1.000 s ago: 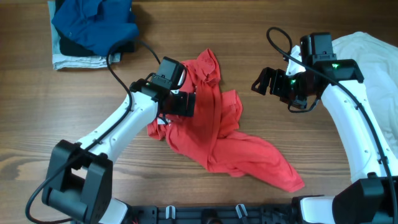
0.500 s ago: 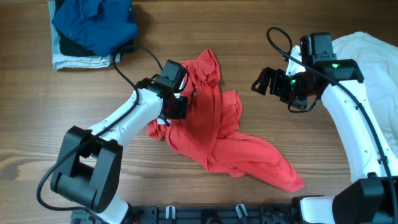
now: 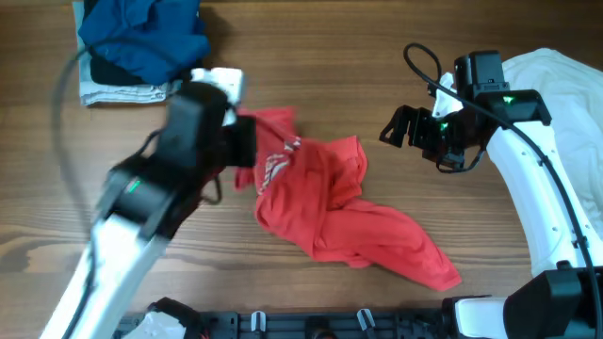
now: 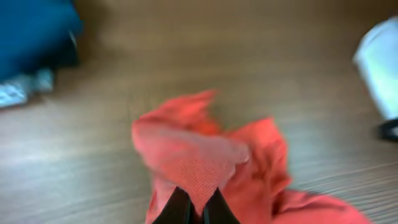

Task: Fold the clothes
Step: 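Grasp the red T-shirt's upper left part with the left gripper, then lower the right gripper and grasp the red T-shirt's lower hem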

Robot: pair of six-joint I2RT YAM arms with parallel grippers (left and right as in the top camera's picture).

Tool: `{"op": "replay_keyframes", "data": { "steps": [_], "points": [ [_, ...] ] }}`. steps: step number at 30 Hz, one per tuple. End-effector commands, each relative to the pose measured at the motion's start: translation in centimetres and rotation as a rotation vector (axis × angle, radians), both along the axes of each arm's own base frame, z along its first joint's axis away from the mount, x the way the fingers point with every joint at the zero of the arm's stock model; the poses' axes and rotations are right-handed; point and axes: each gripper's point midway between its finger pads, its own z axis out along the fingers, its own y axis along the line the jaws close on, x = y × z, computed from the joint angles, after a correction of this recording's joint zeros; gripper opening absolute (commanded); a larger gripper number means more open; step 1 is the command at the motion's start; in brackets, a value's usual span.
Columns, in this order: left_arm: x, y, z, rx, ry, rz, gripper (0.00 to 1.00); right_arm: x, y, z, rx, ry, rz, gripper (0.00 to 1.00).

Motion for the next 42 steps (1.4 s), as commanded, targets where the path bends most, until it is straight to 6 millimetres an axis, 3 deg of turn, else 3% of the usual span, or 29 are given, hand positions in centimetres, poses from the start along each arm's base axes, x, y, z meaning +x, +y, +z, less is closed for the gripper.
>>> {"op": "replay_keyframes", "data": {
  "steps": [1,4,7,10,14,17,20,23,26,30,34,37,42],
  "points": [
    [-2.0,2.3,3.2,-0.004,-0.1,0.055,0.04,-0.3,2.1,0.9,0.109,-0.013,0.089,1.0],
    [-2.7,4.0,3.0,0.053,-0.094,0.111,0.04,-0.7,2.8,0.9,0.116,-0.001,0.109,0.99],
    [-2.9,6.8,0.3,0.212,-0.004,0.216,0.04,-1.3,3.9,0.9,0.116,0.011,0.142,0.99],
    [-2.4,10.4,-1.5,0.323,0.059,0.434,0.04,-2.2,5.2,0.8,0.115,0.026,0.182,0.99],
    [-0.5,13.8,-4.7,0.327,0.174,0.624,0.04,-2.7,6.5,0.8,0.119,0.037,0.203,0.99],
    [0.4,15.9,-5.9,0.276,0.235,0.693,0.04,-2.8,6.6,0.8,0.117,0.036,0.209,1.0],
    [0.7,15.7,-3.6,0.192,0.2,0.693,0.04,-2.6,6.4,0.7,0.107,0.028,0.211,0.99],
    [0.6,15.7,2.4,0.114,0.057,0.701,0.04,-2.7,6.4,0.7,0.106,0.03,0.212,1.0],
    [0.0,16.3,6.2,0.069,-0.054,0.731,0.04,-3.1,6.2,0.5,0.092,0.052,0.206,1.0],
    [-0.6,18.0,4.5,0.117,0.019,0.802,0.07,-4.3,5.3,-0.9,0.019,0.102,0.206,1.0],
    [0.3,17.5,2.2,0.138,0.111,0.777,0.12,-5.6,6.1,-3.8,0.025,0.149,0.196,0.99],
    [1.1,17.2,0.8,0.151,0.157,0.767,0.13,-7.7,7.9,-6.3,0.079,0.205,0.216,0.97],
    [1.4,17.1,-0.3,0.172,0.196,0.764,0.13,-11.5,8.3,-9.0,0.031,0.327,0.206,0.93]
  ]
}}
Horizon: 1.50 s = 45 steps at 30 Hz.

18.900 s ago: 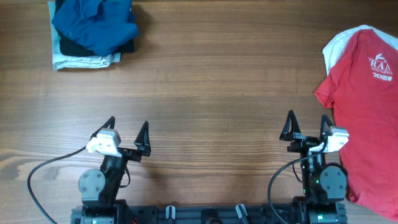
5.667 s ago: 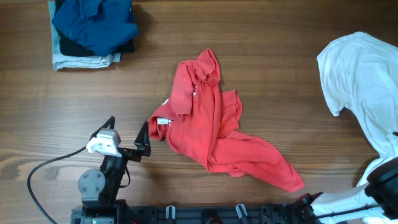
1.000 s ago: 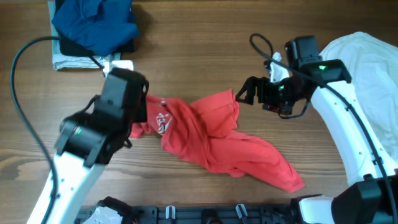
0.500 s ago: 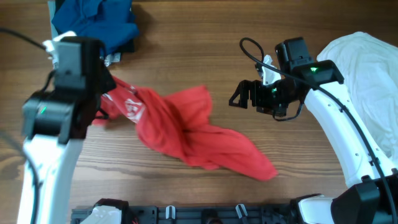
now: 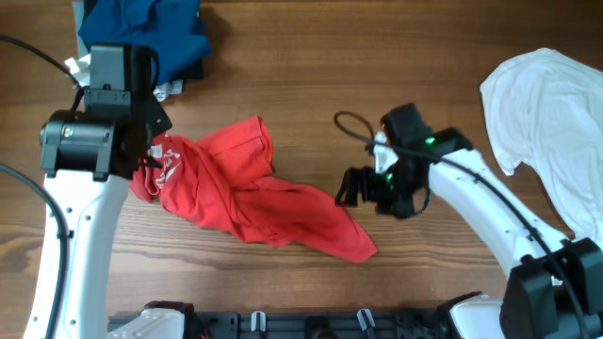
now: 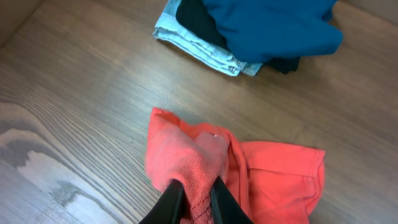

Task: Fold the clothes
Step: 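Lower the right gripper and grasp the red T-shirt's lower hem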

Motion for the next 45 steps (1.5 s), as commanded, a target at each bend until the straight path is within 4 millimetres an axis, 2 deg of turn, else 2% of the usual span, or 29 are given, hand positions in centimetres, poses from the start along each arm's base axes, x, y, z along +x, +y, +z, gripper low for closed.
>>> {"op": "replay_keyframes", "data": {
  "steps": [1,4,10,16,22,24,27,29,38,41,45],
  "points": [
    [0.1,0.1,-0.3,-0.01,0.008,0.013,0.13,-2.4,0.0,-1.8,-0.058,0.095,-0.035,0.93],
    [-0.1,0.1,-0.4,-0.009,0.018,0.013,0.14,-4.5,-2.0,-3.9,-0.193,0.159,-0.096,0.93],
    [-0.2,0.1,-0.5,-0.008,0.024,0.013,0.18,-6.3,-2.9,-6.0,-0.218,0.198,-0.114,0.9],
    [-0.2,0.1,-0.5,-0.008,0.025,0.013,0.18,-6.2,-3.0,-6.5,-0.222,0.181,-0.112,0.89],
    [-0.3,0.1,-0.5,-0.008,0.029,0.013,0.19,-6.4,-3.2,-7.5,-0.219,0.177,-0.134,0.79],
    [-0.3,0.1,-0.5,-0.008,0.029,0.013,0.2,-6.2,-2.9,-7.5,-0.206,0.17,-0.135,0.72],
    [-0.3,-0.1,-0.6,-0.019,0.03,0.006,0.24,-6.0,-2.6,-7.4,-0.186,0.165,-0.136,0.71],
    [-0.3,-0.2,-0.6,-0.021,0.03,0.005,0.27,-6.0,-2.6,-7.4,-0.186,0.164,-0.136,0.66],
    [-0.3,-0.1,-0.7,-0.02,0.033,0.006,0.3,-7.0,-3.4,-8.8,-0.214,0.171,-0.159,0.67],
    [-0.3,-0.1,-0.7,-0.02,0.033,0.006,0.3,-6.8,-3.9,-9.0,-0.242,0.157,-0.161,0.57],
    [-0.3,-0.1,-0.6,-0.021,0.03,0.005,0.31,-6.9,-4.1,-9.1,-0.259,0.16,-0.166,0.53]
  ]
}}
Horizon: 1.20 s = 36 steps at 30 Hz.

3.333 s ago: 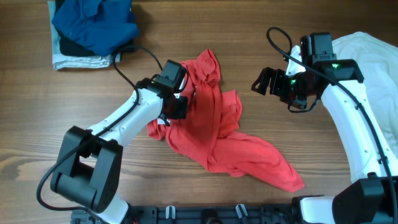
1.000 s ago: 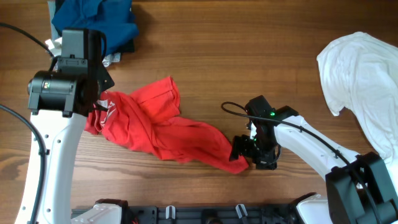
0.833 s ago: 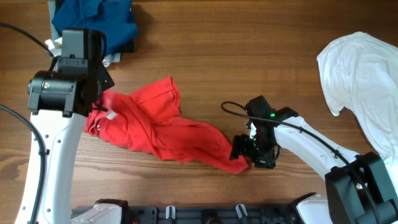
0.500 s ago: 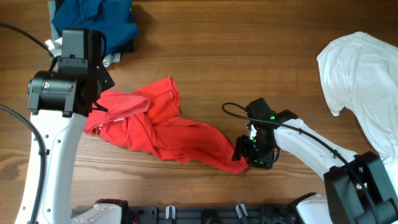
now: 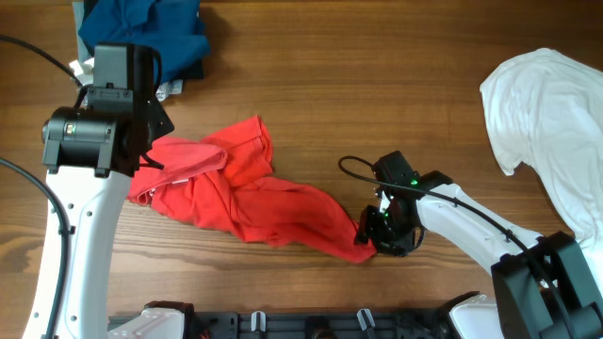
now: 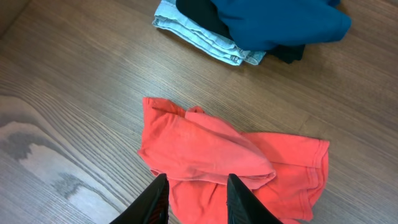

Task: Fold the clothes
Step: 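Lower the right gripper and grasp the red T-shirt's lower hem, then pull the T-shirt apart, left gripper left and right gripper right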

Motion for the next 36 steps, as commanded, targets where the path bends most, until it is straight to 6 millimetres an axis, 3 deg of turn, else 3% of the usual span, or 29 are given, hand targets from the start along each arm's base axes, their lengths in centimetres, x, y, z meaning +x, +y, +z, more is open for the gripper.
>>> {"op": "replay_keyframes", "data": {
  "steps": [1,6,9,14,18,20,23,26,27,28,29,32,34,36],
  "points": [
    [0.2,0.0,0.1,-0.01,-0.01,0.01,0.31,-1.2,-1.9,-1.4,-0.108,0.031,-0.016,0.52],
    [0.2,0.0,0.1,-0.01,-0.011,0.01,0.31,-2.0,-0.6,-1.5,-0.136,0.028,-0.004,0.41],
    [0.2,0.0,0.1,-0.01,-0.011,0.01,0.32,-2.6,0.0,-1.5,-0.148,0.038,-0.016,0.04],
    [0.2,0.0,0.1,-0.011,-0.012,0.01,0.32,-1.4,-0.3,-1.1,-0.182,-0.001,-0.022,0.04],
    [0.3,-1.2,-0.3,-0.067,-0.001,-0.036,0.23,2.2,0.3,2.6,-0.214,-0.108,-0.021,0.04],
    [0.4,-2.2,-0.5,-0.119,0.004,-0.065,0.23,5.2,0.8,7.2,-0.219,-0.222,-0.017,0.04],
    [0.4,-3.0,-0.7,-0.159,0.012,-0.102,0.33,9.0,0.9,15.5,-0.184,-0.398,-0.013,0.04],
    [0.4,-4.2,-0.9,-0.188,0.033,-0.189,0.47,11.2,-1.4,23.9,-0.209,-0.563,-0.073,0.04],
    [0.4,-4.3,-0.9,-0.191,0.034,-0.193,0.51,11.4,-2.3,25.6,-0.225,-0.595,-0.095,0.04],
    [0.4,-4.3,-1.0,-0.192,0.035,-0.194,0.53,11.6,-4.2,29.0,-0.267,-0.659,-0.144,0.04],
    [0.4,-4.3,-1.1,-0.192,0.039,-0.194,0.55,11.5,-5.5,31.2,-0.292,-0.701,-0.179,0.04],
    [0.4,-4.9,-1.6,-0.215,0.055,-0.211,0.56,10.6,-8.7,36.6,-0.325,-0.807,-0.25,0.04],
    [0.6,-7.4,-2.4,-0.292,0.095,-0.339,0.59,10.0,-10.6,40.0,-0.324,-0.907,-0.284,0.04],
    [0.7,-9.3,-3.8,-0.348,0.153,-0.408,0.63,9.4,-12.4,41.9,-0.341,-0.961,-0.358,0.04]
  ]
}}
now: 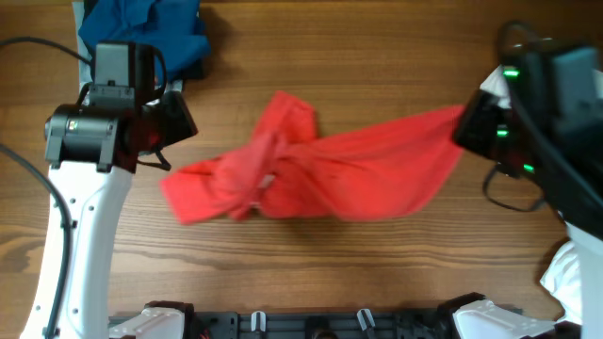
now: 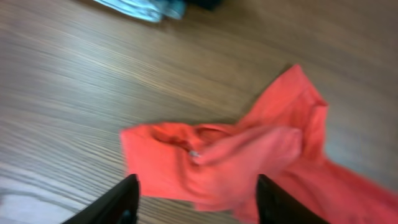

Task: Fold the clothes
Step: 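Pull the T-shirt apart, left gripper left and right gripper right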

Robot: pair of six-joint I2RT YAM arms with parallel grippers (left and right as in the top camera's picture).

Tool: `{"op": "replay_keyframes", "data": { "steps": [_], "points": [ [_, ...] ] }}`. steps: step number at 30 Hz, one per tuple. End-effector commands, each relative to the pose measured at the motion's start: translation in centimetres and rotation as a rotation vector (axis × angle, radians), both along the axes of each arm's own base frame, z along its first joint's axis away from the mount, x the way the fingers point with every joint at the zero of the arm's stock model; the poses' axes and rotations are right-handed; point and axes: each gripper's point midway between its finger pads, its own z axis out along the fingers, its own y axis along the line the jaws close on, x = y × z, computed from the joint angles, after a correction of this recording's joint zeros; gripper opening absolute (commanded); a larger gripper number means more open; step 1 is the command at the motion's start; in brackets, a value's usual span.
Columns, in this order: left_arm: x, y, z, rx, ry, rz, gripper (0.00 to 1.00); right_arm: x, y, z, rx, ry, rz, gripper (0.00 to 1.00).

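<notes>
The red garment (image 1: 320,174) lies stretched across the middle of the table, bunched and twisted at its centre. Its right end rises to my right gripper (image 1: 468,127), which looks shut on that end. My left gripper (image 1: 177,121) stands above and left of the garment's left end. In the left wrist view the left gripper (image 2: 202,208) is wide open with nothing between its fingers (image 2: 127,199), and the red garment (image 2: 249,162) lies blurred below them.
A blue garment (image 1: 141,28) lies on a folded stack at the back left; the stack's pale edge (image 2: 140,7) shows in the left wrist view. A white garment (image 1: 570,268) shows behind the right arm at the right edge.
My right gripper was low at the garment's near-right tip. It is now at the far right with that end pulled out. The garment has shifted right. My left gripper is open wider.
My left gripper was shut on the red garment at mid-table. Then it held the garment further left, near the blue stack. Then it stood open over the dropped garment, with the right gripper at the other end. Now the right gripper holds that end stretched rightward.
</notes>
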Motion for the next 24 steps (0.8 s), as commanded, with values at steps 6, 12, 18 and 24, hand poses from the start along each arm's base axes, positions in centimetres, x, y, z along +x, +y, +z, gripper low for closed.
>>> {"op": "replay_keyframes", "data": {
  "steps": [6,12,18,24],
  "points": [
    [0.9,-10.0,-7.3,-0.16,0.246,-0.324,0.64,-0.2,-2.9,2.2,-0.039,-0.073,-0.051,0.04],
    [-0.5,-17.2,-10.5,-0.089,0.281,-0.648,0.73,2.2,-2.3,0.0,-0.068,0.015,-0.039,0.04],
    [-1.7,-23.7,-15.0,0.009,0.285,-0.852,0.8,3.8,-1.9,-1.7,-0.078,0.074,-0.035,0.05],
    [-3.0,-27.7,-18.7,0.165,0.258,-1.003,0.8,3.9,-1.9,-1.8,-0.081,0.08,-0.035,0.04]
  ]
}}
